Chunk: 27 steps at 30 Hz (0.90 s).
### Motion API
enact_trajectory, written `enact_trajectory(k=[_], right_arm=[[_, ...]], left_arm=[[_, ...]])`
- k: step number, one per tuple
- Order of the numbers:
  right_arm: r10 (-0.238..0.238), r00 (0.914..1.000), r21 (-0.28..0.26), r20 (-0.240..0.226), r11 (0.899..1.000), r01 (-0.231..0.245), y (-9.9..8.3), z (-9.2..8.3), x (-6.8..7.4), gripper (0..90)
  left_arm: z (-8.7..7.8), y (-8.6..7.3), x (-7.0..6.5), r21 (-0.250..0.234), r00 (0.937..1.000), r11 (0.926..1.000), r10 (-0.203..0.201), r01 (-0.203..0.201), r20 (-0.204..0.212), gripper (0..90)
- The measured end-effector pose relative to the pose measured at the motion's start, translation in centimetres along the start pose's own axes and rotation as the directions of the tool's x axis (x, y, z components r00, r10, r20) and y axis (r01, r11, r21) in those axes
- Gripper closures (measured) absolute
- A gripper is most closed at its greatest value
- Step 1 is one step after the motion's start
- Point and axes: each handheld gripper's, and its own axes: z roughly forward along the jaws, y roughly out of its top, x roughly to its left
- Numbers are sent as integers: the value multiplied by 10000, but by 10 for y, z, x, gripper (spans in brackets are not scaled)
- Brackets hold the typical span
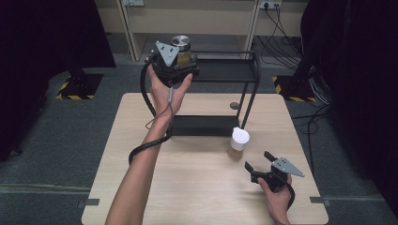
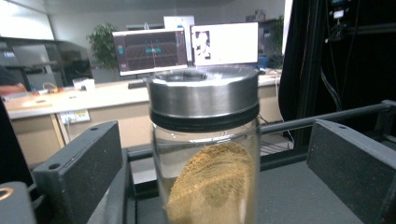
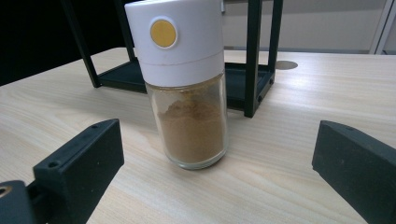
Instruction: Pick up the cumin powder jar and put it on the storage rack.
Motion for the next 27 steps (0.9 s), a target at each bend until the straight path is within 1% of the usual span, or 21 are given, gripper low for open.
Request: enact_trajectory(k=[2,3,4,6,9,10,13,16,18,20,21,27], right_arm=[[-18,10000,-2,10,10000,18,0,0,0,22],[-31,10000,-6,17,10000,31,0,0,1,22],[-47,10000,-17,32,10000,47,0,0,1,22],[-45,10000,-6,36,10000,45,0,0,1,22],[-42,10000,21,16,10000,42,0,0,0,22],[-35,10000,30,12,10000,35,1,0,0,22],[-54,10000,55,6,10000,54,1,1,1,22],[-59,10000,13,33,10000,59,0,0,1,22],[-78,10000,29,39,10000,78,0,0,2,22],[-87,10000,46,43,10000,87,1,1,2,22],[-86,10000,45,36,10000,85,1,1,1,22],[-75,10000,29,53,10000,75,0,0,2,22]], left_arm=[[-4,0,1,-52,10000,10000,-29,29,-40,24],[-5,0,2,-41,9999,9999,-147,147,-11,22],[-6,-1,2,-61,9998,9998,-182,182,-36,19],[-8,-2,2,-77,9999,9999,-138,138,-9,14],[-13,-5,2,-160,9998,9998,-87,90,159,14],[-15,-7,2,-242,9998,9996,-106,111,184,13],[-20,-10,1,-263,9998,9996,-41,46,197,9],[-27,-15,4,-317,9997,9995,-39,46,225,7],[-32,-20,7,-456,9995,9989,-72,86,307,3],[-37,-26,9,-567,9993,9984,-21,42,385,3],[-39,-27,9,-553,9991,9985,9,15,430,3],[-52,-42,14,-636,9978,9979,-102,144,659,2]])
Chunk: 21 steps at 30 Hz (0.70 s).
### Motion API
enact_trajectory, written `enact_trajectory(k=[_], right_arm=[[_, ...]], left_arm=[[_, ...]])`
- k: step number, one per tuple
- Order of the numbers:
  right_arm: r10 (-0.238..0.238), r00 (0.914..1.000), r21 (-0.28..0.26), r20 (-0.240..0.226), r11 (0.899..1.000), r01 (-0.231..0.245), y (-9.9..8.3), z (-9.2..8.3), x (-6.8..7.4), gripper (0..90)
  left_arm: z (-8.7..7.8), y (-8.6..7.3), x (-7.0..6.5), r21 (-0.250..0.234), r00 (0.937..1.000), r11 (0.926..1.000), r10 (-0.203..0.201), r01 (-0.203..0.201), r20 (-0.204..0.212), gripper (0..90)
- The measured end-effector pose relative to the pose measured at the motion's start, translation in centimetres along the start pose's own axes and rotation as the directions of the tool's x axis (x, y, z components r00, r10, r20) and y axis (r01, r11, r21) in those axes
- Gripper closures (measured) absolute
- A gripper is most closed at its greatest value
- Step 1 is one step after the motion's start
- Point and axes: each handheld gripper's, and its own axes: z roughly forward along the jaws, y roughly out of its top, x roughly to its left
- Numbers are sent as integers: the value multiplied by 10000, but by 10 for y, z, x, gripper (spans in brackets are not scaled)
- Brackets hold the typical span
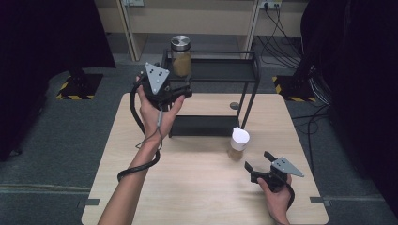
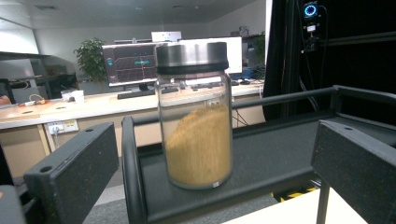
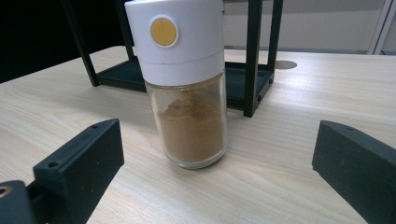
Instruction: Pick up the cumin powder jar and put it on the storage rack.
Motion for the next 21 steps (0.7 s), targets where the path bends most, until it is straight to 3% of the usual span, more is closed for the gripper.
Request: enact_trajectory(k=[3,8,21], right_arm=[[-6,10000,-22,9,10000,6,0,0,0,22],[-33,10000,-12,14,10000,33,0,0,0,22],[-51,10000,-25,17,10000,51,0,0,1,22]], left_arm=[[-7,-8,3,-95,9997,9997,-224,225,127,2],[-16,-19,5,-42,9995,9997,-241,241,180,3],[-40,-43,-1,-191,9990,9998,55,-47,447,3]])
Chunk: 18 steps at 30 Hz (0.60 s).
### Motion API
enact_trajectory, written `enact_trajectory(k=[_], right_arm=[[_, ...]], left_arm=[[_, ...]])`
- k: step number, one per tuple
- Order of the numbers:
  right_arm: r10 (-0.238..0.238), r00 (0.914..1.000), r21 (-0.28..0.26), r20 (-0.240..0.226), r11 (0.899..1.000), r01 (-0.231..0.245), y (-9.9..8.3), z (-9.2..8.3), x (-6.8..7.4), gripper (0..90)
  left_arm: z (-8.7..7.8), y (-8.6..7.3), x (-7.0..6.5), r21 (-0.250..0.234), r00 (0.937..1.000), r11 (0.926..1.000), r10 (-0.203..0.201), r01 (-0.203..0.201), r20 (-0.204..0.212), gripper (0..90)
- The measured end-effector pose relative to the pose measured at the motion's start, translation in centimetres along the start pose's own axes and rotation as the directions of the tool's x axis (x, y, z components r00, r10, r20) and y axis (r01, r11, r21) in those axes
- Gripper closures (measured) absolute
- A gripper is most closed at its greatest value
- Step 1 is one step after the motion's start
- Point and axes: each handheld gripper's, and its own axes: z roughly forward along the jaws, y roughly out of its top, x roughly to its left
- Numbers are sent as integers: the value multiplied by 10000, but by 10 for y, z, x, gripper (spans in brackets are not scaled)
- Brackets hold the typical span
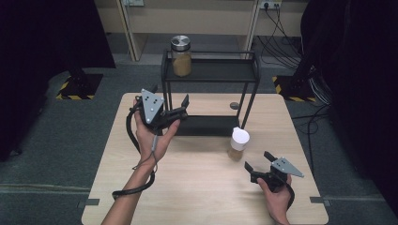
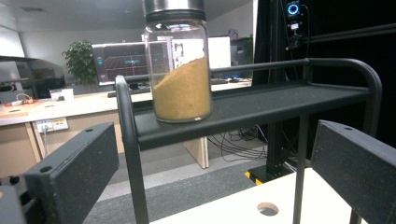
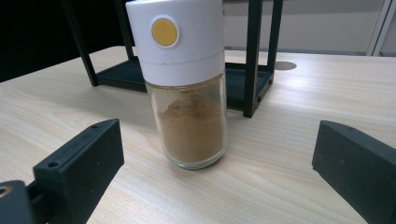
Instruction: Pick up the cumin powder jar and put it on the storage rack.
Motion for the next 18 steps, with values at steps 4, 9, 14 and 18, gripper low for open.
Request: enact_trajectory(k=[4,9,14,18], right_arm=[[-14,10000,26,-11,10000,14,0,0,0,22],[32,10000,15,-12,10000,-32,0,0,0,22],[17,10000,4,-5,10000,-17,0,0,0,22],[-11,10000,24,-4,10000,11,0,0,0,22]], left_arm=[[-4,-7,-1,-20,9999,9999,-113,113,128,3],[-8,-15,-3,89,9997,9999,-131,130,182,2],[-16,-25,-3,106,9991,9996,-267,264,344,3],[-22,-34,-4,219,9987,9993,-306,297,420,3]])
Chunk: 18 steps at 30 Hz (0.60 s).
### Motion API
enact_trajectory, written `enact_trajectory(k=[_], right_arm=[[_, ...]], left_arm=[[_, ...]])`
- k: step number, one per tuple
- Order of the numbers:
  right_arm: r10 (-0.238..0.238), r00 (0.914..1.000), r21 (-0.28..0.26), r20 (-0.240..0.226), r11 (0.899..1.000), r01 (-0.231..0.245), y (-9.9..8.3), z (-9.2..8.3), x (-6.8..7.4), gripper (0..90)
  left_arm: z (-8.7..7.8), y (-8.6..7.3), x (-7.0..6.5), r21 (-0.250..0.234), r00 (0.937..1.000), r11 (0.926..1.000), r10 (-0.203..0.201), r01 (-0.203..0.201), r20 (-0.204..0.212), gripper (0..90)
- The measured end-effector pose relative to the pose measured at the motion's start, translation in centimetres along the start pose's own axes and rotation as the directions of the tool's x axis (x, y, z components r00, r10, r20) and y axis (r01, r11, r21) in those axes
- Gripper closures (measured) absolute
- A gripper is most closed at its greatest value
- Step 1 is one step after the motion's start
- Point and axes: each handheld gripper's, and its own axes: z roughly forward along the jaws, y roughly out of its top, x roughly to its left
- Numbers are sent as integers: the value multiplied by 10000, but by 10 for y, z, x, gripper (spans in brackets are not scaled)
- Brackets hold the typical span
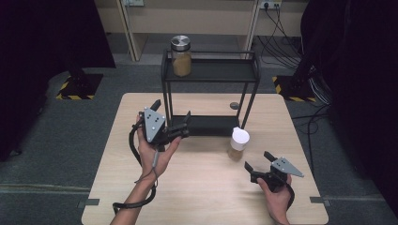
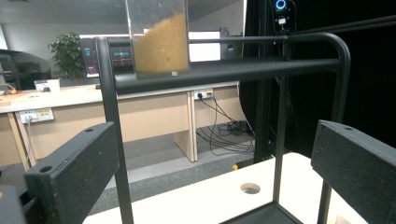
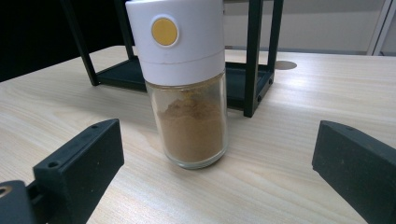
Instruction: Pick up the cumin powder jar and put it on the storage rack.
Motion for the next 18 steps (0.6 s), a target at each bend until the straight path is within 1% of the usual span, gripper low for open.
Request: enact_trajectory(k=[1,3,5,6,10,12,13,15,17,18], right_arm=[[0,10000,-6,5,10000,0,0,0,0,22],[7,10000,-15,9,10000,-7,0,0,0,22],[18,10000,0,4,10000,-18,0,0,0,22],[18,10000,6,2,10000,-18,0,0,0,22],[24,10000,-12,3,10000,-24,0,0,0,22],[40,10000,-17,-2,10000,-40,0,0,0,22],[40,10000,-25,-1,10000,-40,0,0,0,22],[31,10000,-14,-2,10000,-31,0,0,0,22],[6,10000,10,-2,10000,-6,0,0,0,22],[-8,10000,13,1,10000,8,0,0,0,22]], left_arm=[[-1,-3,0,25,10000,10000,-64,64,25,2],[-4,-8,1,40,9994,9994,-337,336,120,3],[-6,-12,0,96,9997,9997,-236,235,80,3],[-7,-14,0,125,9995,9995,-281,280,118,3],[-11,-22,-3,279,9998,9996,-111,106,146,3],[-14,-27,-3,375,9997,9992,-124,117,203,3],[-16,-30,-3,424,9995,9989,-206,196,237,2],[-19,-36,-2,575,9976,9968,-573,550,389,3],[-22,-42,-3,650,9979,9966,-524,498,387,3],[-23,-45,-4,644,9977,9964,-574,549,368,3]])
